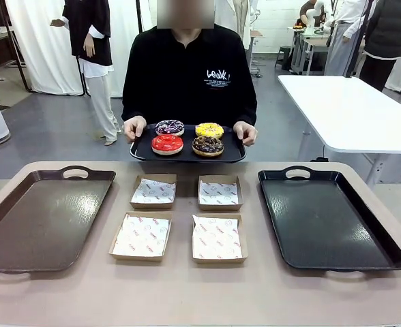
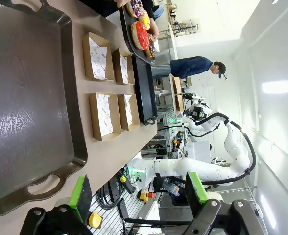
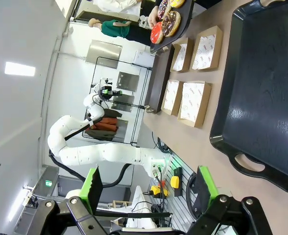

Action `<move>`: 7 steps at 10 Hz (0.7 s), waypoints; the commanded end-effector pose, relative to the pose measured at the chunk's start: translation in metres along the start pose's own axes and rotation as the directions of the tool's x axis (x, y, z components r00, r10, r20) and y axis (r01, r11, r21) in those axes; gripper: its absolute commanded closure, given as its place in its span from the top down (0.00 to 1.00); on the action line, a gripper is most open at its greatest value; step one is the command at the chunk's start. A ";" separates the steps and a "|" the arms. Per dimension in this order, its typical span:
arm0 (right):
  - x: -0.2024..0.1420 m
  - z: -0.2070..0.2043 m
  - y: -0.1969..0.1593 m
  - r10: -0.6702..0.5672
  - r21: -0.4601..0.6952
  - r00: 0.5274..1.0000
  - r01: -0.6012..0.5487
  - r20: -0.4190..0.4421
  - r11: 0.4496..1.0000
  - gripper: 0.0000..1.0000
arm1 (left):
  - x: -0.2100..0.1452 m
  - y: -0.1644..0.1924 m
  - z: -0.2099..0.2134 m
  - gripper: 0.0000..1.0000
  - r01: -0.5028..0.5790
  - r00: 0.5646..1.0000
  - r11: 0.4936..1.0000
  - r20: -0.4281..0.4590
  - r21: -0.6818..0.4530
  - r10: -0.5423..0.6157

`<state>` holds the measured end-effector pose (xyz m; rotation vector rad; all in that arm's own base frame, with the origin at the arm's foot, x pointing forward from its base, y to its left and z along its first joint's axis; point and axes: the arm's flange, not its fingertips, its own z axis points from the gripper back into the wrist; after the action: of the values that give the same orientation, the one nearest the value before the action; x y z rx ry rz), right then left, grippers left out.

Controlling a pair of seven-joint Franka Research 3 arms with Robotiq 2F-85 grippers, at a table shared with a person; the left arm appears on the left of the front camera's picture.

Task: Individually package the donuts and arrange them on the tray.
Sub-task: Pick up one Paper togo box.

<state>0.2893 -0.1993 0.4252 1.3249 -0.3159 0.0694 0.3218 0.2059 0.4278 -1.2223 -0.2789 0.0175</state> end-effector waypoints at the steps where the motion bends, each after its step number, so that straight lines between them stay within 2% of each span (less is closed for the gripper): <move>1: 0.000 0.000 0.000 -0.007 0.005 1.000 0.007 0.003 1.000 1.00 | -0.001 0.000 0.000 1.00 0.003 1.000 1.000 0.011 -0.012 -0.003; 7: 0.000 0.000 0.000 -0.007 0.005 1.000 0.007 0.003 1.000 1.00 | -0.001 0.000 0.000 1.00 0.003 1.000 1.000 0.011 -0.012 -0.003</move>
<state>0.2893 -0.1993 0.4252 1.3248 -0.3157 0.0696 0.3218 0.2059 0.4278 -1.2223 -0.2788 0.0175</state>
